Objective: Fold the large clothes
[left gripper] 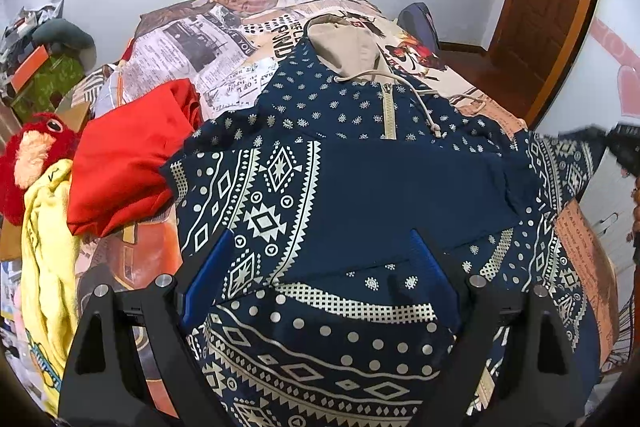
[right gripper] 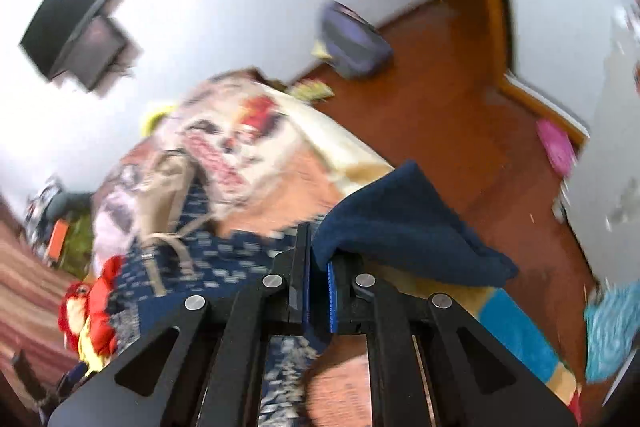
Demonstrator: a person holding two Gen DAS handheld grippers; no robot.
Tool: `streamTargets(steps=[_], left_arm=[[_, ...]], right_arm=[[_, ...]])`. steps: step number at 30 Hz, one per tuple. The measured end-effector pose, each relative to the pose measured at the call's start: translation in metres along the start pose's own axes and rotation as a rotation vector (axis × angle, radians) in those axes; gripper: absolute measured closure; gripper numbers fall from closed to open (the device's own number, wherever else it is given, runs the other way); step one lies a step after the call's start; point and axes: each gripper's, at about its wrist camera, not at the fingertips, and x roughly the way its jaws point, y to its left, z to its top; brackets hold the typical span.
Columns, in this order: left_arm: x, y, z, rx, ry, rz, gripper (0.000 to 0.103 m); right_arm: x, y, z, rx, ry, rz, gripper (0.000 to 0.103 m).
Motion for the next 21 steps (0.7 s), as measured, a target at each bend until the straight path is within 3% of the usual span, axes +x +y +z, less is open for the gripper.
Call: streamTargets(steps=[3,7,14,18,19,21], left_arm=[[-0.004,0.002,-0.004,0.001,-0.001,-0.004,0.015],[-0.011,0.006,-0.007,0.012,-0.005,-0.006,0.015],[-0.021,0.018,-0.015,-0.004,-0.005,-0.019,0.015],[-0.02,0.021,-0.02,-0.011,0.008,-0.02,0.015],[-0.019,0.022,-0.022,-0.014,0.014,-0.021,0.015],[-0.017,0.022,-0.023,-0.016,0.021,-0.025,0.015]], right_arm=[[-0.012,0.038,-0.007,-0.074,-0.028,0.071,0.097],[-0.005,0.071,-0.026,-0.14,0.009,0.128,0.097],[0.053,0.095,-0.071,-0.207,0.226,0.1,0.093],[0.061,0.092,-0.09,-0.199,0.336,0.072,0.093],[0.065,0.09,-0.094,-0.2,0.378,0.064,0.091],[0.063,0.086,-0.1,-0.199,0.429,0.076,0.076]])
